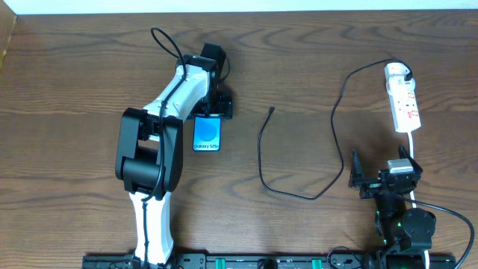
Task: Plug charger to phone and switch on socket
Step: 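Lower the left gripper and grasp the phone's top edge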
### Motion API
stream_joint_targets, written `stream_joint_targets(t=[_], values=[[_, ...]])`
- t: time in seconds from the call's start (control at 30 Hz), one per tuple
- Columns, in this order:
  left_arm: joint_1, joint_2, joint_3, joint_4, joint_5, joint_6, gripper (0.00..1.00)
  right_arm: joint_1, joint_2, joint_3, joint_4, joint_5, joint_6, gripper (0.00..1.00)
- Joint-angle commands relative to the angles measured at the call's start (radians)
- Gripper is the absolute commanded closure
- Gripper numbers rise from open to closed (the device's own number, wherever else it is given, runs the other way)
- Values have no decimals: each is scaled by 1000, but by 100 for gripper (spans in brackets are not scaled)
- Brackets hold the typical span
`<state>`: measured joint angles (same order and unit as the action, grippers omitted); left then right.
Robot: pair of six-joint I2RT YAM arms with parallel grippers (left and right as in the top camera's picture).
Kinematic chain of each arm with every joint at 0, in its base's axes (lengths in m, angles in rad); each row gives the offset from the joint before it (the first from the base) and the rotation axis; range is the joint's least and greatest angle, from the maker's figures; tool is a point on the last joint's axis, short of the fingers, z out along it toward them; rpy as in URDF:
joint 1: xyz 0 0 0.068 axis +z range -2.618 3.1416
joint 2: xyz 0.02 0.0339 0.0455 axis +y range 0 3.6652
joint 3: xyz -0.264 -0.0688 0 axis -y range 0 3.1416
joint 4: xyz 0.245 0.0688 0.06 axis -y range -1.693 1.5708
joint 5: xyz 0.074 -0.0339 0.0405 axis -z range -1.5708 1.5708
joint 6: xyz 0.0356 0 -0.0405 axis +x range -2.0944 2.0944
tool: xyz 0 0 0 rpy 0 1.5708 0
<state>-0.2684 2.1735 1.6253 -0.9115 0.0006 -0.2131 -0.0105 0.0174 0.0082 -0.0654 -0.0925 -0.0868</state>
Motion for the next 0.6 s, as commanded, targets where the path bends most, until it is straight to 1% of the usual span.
stream_joint_targets(t=[0.0, 0.13, 0.27, 0.4, 0.57], values=[[11, 12, -42, 19, -9, 2, 6, 3, -4, -3, -2, 5, 11, 1], [24, 12, -71, 41, 55, -1, 6, 3, -4, -3, -2, 5, 11, 1], [44, 12, -72, 30, 71, -34, 7, 3, -4, -3, -2, 5, 11, 1], [45, 13, -90, 31, 105, -36, 8, 3, -4, -3, -2, 5, 11, 1], [45, 13, -124, 43, 111, -36, 16, 3, -4, -3, -2, 5, 11, 1]])
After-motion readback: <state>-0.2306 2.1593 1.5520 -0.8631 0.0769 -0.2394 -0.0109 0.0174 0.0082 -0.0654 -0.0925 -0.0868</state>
